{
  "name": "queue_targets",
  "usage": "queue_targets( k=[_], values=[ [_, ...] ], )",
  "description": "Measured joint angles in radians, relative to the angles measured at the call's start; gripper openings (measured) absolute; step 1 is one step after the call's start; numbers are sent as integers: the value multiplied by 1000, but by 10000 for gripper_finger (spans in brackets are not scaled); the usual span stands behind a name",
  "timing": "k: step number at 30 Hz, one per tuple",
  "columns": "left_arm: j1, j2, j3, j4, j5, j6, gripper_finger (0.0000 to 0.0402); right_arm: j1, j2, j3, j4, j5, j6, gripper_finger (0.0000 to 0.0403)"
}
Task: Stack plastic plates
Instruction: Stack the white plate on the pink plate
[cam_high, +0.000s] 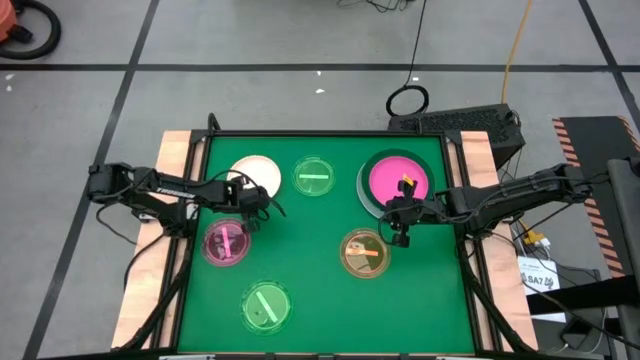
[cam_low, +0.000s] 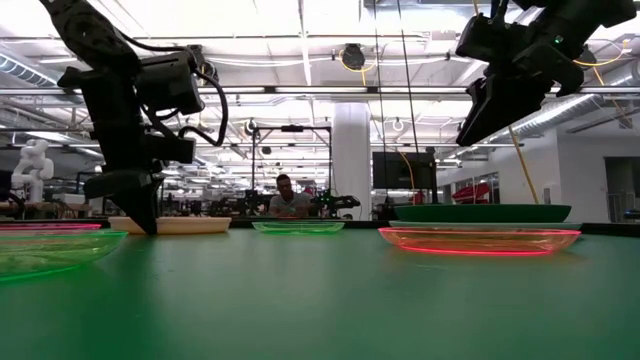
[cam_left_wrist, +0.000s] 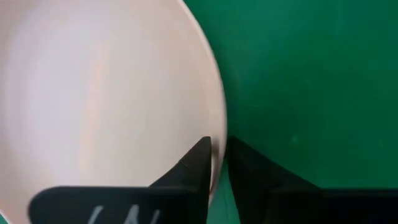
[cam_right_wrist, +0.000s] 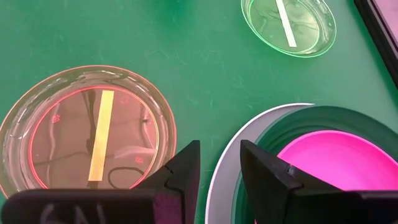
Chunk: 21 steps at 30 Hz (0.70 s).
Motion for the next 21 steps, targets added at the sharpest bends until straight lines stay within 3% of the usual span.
queue_targets(
  k=[7, 21],
  values=[
    [0, 0, 0, -6, -2, 13, 18, 0, 0, 0, 0, 0, 0, 109],
    [-5, 0, 0, 2, -2, 38, 12, 0, 0, 0, 0, 0, -12, 109]
  ],
)
